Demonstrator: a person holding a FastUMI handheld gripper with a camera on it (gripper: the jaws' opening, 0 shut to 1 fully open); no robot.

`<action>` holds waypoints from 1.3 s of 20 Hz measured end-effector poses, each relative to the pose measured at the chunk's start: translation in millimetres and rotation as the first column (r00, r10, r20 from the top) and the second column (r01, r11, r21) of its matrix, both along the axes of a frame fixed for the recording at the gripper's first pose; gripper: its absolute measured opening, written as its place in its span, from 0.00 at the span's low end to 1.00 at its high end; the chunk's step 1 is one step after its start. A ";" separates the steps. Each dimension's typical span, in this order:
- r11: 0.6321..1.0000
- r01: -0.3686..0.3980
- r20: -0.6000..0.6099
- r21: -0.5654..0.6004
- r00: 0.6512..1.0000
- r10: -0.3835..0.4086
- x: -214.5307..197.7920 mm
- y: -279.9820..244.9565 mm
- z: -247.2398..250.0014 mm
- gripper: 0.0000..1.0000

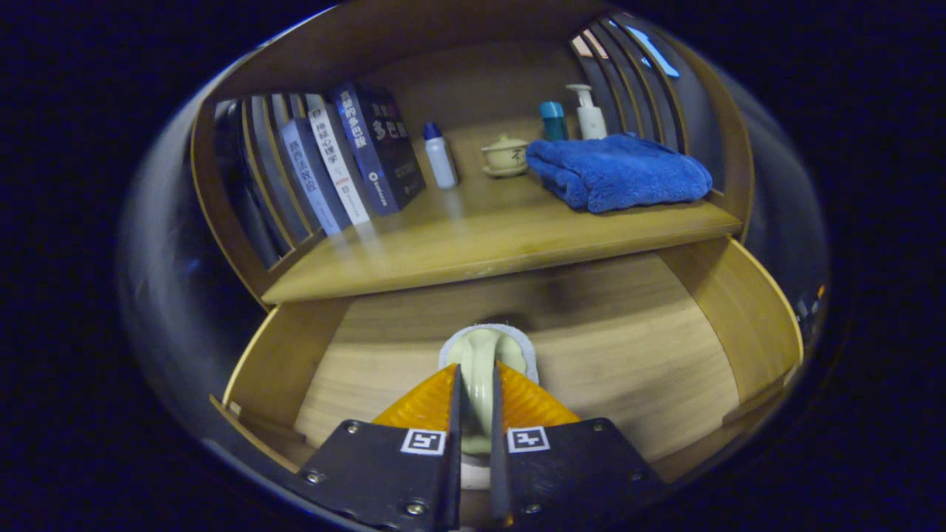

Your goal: Pull open the drawer, take out the items inside it, and place them on the countertop above the cabinet.

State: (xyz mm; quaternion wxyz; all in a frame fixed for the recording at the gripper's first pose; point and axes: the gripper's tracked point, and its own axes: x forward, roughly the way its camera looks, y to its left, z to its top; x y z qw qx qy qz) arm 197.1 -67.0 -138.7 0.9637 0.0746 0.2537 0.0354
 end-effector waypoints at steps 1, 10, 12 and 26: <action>1.000 -0.005 0.018 0.008 1.000 0.005 -0.1 0.8 5.4 0.16; 0.998 -0.056 0.303 -0.001 0.951 0.054 -13.2 -2.6 81.9 0.16; 0.998 -0.056 0.367 -0.006 0.929 0.054 -16.2 0.4 110.2 0.16; 0.998 0.042 0.393 -0.049 0.919 -0.019 74.3 -6.3 161.8 0.16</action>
